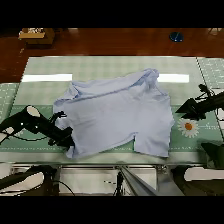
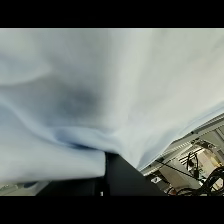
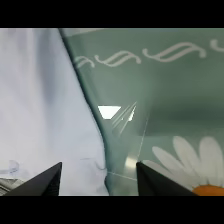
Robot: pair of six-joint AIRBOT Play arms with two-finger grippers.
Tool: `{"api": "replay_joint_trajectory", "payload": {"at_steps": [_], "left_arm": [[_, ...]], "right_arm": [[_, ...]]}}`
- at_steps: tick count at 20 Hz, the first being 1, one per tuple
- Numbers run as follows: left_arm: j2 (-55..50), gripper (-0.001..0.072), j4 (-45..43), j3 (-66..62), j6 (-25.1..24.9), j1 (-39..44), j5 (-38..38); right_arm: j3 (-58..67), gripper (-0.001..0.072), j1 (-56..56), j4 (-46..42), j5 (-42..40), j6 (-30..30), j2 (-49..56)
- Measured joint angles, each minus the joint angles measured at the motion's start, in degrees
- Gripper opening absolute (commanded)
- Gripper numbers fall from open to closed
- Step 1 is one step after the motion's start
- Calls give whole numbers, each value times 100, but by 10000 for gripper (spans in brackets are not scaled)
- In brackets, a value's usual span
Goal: Fold the shirts.
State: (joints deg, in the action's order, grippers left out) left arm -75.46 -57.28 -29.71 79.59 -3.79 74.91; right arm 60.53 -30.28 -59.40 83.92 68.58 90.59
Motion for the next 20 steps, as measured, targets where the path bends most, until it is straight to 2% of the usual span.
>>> {"api": "replay_joint_trajectory", "payload": {"at_steps": [5, 6, 8, 9, 13, 15, 20], "left_arm": [[0, 26, 0, -2, -50, 0, 0], [0, 26, 0, -7, -57, 0, -2], [9, 25, -4, -42, -103, 0, -31], [31, 25, -2, -79, -125, 0, -85], [267, 25, -116, -509, -208, -4, -470], [601, 25, 2, -1043, -264, -11, -356], [1764, 25, 129, -3633, -330, -85, -315]], "right_arm": [[-254, 515, 496, 24, -221, 4, 0], [-271, 403, 643, 0, -240, 57, -4], [-295, 91, 940, -155, -365, 157, 0], [-302, 28, 1069, -208, -387, 190, 0], [-133, 28, 1386, -105, -289, 138, -153], [170, 28, 1436, 94, -243, 37, -468], [1864, 27, 1486, 673, -450, -114, -1904]]}}
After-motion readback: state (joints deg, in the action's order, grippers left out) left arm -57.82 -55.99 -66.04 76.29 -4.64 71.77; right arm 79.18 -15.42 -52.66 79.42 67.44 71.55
